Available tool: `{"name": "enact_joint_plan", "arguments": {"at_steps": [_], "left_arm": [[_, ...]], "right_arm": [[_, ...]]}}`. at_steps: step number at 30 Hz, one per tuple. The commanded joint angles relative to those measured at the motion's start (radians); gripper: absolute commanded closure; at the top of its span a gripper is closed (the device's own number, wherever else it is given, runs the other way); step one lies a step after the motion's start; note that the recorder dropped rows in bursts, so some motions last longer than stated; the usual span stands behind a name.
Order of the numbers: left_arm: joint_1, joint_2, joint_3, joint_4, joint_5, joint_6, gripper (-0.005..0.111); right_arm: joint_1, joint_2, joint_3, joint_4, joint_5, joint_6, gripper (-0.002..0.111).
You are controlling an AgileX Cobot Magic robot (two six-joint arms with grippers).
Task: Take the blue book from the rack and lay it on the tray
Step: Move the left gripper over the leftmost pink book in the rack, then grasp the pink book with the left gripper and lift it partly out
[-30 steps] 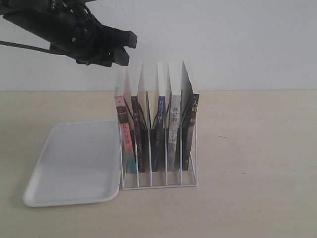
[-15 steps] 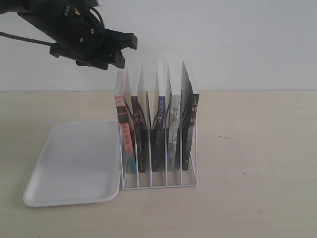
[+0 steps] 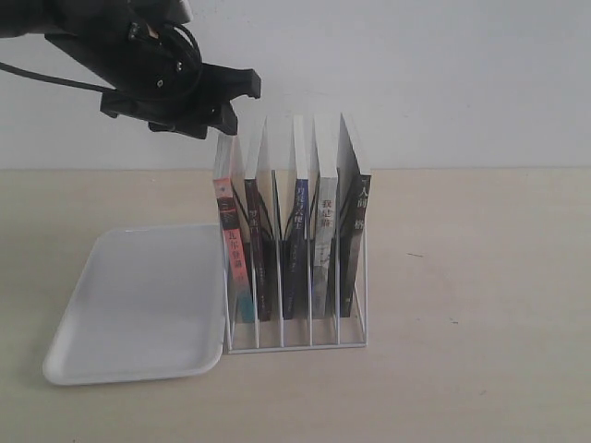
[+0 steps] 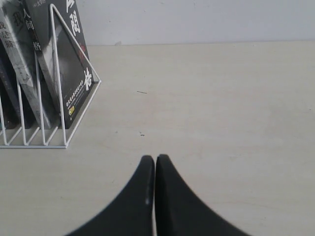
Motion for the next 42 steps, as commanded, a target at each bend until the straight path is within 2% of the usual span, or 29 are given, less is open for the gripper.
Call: {"name": "enact_joint_plan", "arguments": {"at_steps": [1,28,30,35,42], "left_arm": [[-0.014,0.007,-0.008,-0.015,-0.030,-0.008,0.067],[-0.016,0.059,-0.008,-0.010,-0.048,-0.048,0.067],[-0.016,0.059,-0.008,-0.010,-0.046,-0.054,0.071],[-0.016,0.059,-0.008,-0.025,-0.055,-0.054,0.102],[-0.016,0.047,-0.076,-0.062,0.003,-0.053,0.103]], "right_arm": [[-0.003,-0.005,-0.001,-0.004,-0.005,-0.004,0.108],[-0.003,-0.005,-0.001,-0.004,-0.005,-0.004,0.108],[-0.003,-0.005,-0.001,-0.004,-0.005,-0.004,0.108],[-0.003,-0.005,-0.001,-0.004,-0.005,-0.004,0.108],[-0.003,-0.005,-0.001,-0.004,-0.005,-0.004,0.108]]}}
